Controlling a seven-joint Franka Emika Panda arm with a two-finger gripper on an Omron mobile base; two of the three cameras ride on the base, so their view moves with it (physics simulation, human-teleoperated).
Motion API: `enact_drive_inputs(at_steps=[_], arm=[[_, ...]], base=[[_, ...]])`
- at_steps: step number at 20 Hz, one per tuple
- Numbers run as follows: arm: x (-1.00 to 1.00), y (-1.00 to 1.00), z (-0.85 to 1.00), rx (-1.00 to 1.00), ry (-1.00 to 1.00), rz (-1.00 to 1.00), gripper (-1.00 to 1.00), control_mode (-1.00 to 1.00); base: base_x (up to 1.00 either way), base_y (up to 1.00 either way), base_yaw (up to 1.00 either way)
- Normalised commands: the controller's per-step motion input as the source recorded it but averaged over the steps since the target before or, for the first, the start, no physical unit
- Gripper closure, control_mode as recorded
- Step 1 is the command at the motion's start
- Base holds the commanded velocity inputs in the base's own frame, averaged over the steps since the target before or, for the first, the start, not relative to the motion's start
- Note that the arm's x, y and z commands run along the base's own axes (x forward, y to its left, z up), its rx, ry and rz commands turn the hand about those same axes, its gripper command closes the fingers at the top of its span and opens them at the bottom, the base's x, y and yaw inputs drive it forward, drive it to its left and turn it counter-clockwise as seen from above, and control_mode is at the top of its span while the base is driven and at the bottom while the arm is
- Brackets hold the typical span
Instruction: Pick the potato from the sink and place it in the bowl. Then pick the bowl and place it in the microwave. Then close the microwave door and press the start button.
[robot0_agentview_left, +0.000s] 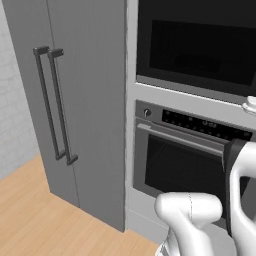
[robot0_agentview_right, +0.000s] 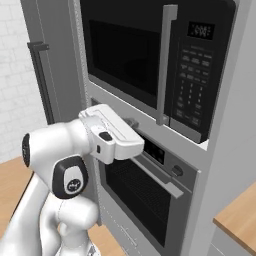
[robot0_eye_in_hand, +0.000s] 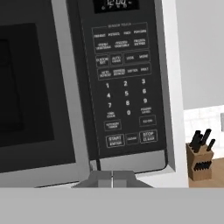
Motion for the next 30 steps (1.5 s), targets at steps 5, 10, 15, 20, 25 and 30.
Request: enact_drive_inputs(at_steps=[5, 10, 15, 20, 25, 30], arm=[[0.1, -0.13, 0.0, 0.0, 0.0, 0.04, 1.0, -1.0], [0.16, -0.15, 0.0, 0.0, 0.0, 0.05, 1.0, -1.0], [0.03, -0.44, 0.0, 0.02, 0.0, 0.08, 1.0, -1.0], [0.0, -0.31, 0.0, 0.02, 0.0, 0.05, 1.0, -1.0], [0.13, 0.0, 0.0, 0.0, 0.0, 0.01, 1.0, -1.0], [0.28, -0.01, -0.02, 0.0, 0.0, 0.01, 1.0, -1.0]], base=[[0.0, 0.0, 0.0], [0.0, 0.0, 0.0], [0.0, 0.0, 0.0], [0.0, 0.0, 0.0], [0.0, 0.0, 0.0], [0.0, 0.0, 0.0]])
